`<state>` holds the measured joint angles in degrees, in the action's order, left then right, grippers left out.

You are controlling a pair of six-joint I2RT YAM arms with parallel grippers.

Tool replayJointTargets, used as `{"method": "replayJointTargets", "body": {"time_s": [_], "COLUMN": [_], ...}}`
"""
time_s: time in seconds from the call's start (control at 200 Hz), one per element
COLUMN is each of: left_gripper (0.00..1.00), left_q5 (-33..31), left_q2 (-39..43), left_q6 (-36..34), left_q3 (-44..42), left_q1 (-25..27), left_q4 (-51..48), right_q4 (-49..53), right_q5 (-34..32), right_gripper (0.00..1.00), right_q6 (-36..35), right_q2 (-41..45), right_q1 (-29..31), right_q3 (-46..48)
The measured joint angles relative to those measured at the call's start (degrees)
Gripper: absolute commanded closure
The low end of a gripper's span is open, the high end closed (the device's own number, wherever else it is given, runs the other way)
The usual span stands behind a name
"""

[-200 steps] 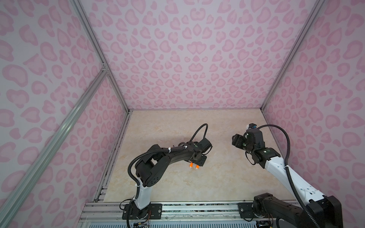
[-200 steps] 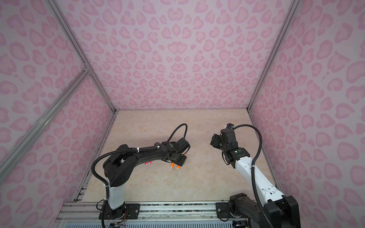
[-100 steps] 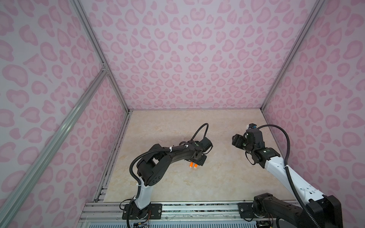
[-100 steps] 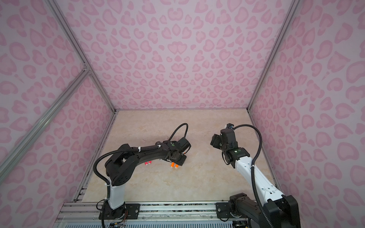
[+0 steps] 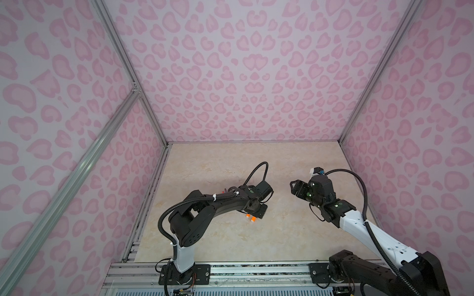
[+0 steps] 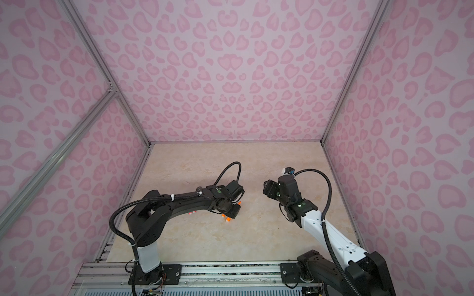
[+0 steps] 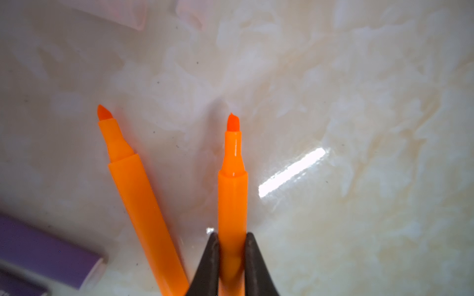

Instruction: Insert the pens into the pen caps

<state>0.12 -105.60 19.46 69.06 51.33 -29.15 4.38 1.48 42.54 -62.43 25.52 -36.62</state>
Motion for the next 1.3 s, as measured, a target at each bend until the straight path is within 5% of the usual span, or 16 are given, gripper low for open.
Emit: {"method": "replayJointTargets", "body": {"time_s": [0.335, 0.66, 0.96, 1.3], "left_gripper": [0.94, 0.95, 0.96, 0.96], "left_q5": [1.4, 2.9, 5.1, 5.5], "left_q2": [16.8, 27.2, 28.4, 28.4], "left_q6": [0.0, 0.3, 0.2, 0.0], "left_q3": [-11.4, -17.9, -18.6, -18.6], "left_q1": [-0.1, -0.1, -0.1, -0.1], "left_q4": [12.0, 19.5, 21.7, 22.0], "right_q4": [-17.1, -25.2, -26.3, -26.3], "right_q5": [-6.8, -9.9, -9.9, -10.9], "right_gripper": [0.28, 0.32, 0.33, 0.63], "right_q6": [12.8, 18.3, 17.9, 16.8], "right_q2": [-1.0, -2.4, -5.5, -8.7], "right_q1": [18.6, 21.0, 23.8, 25.8], "right_q3": [5.4, 8.7, 5.4, 3.7]}}
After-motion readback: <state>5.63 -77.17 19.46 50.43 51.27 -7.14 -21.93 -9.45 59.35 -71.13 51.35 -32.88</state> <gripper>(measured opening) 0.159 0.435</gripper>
